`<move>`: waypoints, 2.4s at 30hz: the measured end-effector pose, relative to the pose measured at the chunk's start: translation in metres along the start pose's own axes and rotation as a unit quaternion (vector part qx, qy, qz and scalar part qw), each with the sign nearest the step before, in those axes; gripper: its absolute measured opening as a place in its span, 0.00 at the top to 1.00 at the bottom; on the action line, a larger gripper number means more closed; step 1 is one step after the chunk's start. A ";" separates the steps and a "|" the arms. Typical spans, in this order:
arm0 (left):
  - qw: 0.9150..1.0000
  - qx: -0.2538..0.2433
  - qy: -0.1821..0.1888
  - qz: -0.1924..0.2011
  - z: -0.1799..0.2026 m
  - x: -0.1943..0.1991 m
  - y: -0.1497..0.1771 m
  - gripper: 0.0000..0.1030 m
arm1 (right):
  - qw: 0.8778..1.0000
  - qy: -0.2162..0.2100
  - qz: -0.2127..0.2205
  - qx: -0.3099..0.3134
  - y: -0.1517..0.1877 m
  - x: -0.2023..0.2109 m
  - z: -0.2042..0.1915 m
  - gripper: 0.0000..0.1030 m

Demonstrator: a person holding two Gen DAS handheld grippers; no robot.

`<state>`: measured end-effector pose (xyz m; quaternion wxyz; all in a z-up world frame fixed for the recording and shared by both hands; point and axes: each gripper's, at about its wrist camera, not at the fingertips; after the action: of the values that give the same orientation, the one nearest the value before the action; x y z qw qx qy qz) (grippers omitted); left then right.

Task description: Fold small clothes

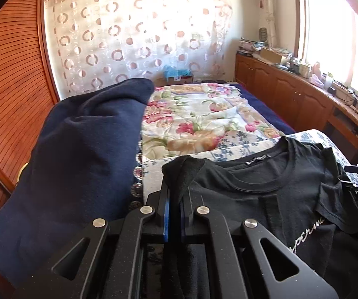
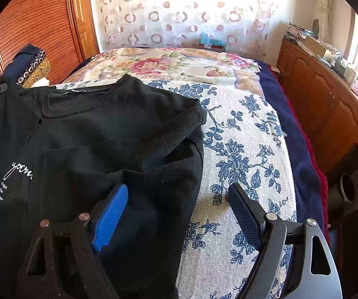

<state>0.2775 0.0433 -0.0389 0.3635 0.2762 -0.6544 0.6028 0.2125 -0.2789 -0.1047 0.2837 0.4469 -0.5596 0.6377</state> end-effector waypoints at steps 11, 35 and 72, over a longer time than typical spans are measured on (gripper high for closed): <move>1.000 -0.006 0.022 0.006 0.004 0.007 0.010 0.93 | 0.999 -0.021 0.021 -0.013 -0.013 0.019 0.017 0.24; 0.999 -0.006 0.047 0.025 0.011 0.029 0.024 0.94 | 0.999 -0.031 -0.002 0.044 -0.057 -0.013 0.002 0.91; 0.996 0.013 0.034 0.085 0.011 0.211 0.218 0.94 | 0.988 -0.083 0.127 -0.002 0.211 0.195 -0.018 0.92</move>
<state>-0.0214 0.0754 0.0036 0.3297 0.2033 -0.6550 0.6488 -0.0597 -0.3335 -0.0279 0.1543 0.4230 -0.6345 0.6282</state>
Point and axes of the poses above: each gripper's, at about its wrist camera, not at the fingertips, and x roughly against the way its jaws point, z to its right, y to its underside, and after that the axes turned 14 degrees about -z, right-handed
